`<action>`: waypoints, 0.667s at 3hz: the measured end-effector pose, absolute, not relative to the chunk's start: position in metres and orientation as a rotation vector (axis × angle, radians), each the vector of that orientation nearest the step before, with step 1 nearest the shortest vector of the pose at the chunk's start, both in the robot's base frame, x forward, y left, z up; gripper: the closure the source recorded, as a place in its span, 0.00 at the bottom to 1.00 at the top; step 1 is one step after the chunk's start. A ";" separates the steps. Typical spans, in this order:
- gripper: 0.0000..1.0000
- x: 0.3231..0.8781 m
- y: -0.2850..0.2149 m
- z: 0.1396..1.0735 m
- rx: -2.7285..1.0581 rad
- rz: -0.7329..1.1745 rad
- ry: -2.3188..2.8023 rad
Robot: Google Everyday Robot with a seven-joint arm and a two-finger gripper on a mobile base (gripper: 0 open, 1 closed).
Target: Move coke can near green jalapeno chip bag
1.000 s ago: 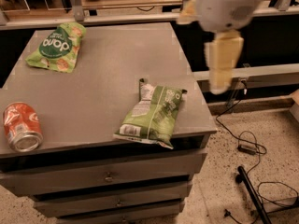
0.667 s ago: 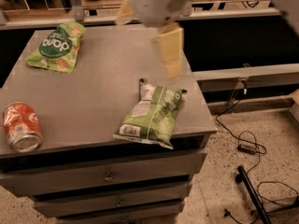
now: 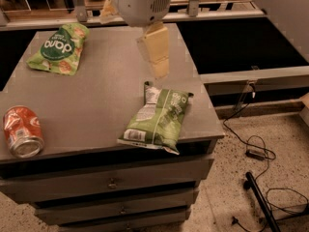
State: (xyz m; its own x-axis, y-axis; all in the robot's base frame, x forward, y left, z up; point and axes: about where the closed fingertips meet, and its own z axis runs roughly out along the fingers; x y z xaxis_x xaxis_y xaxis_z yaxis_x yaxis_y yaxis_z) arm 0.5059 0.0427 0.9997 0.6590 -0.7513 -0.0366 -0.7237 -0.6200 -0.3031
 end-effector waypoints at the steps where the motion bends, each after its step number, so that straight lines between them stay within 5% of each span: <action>1: 0.00 0.513 0.060 0.993 -2.608 -0.058 1.067; 2: 0.00 0.515 0.102 0.975 -2.692 0.078 0.838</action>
Offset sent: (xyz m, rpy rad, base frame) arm 0.0140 0.1267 -0.0841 -0.0180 0.2823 0.8355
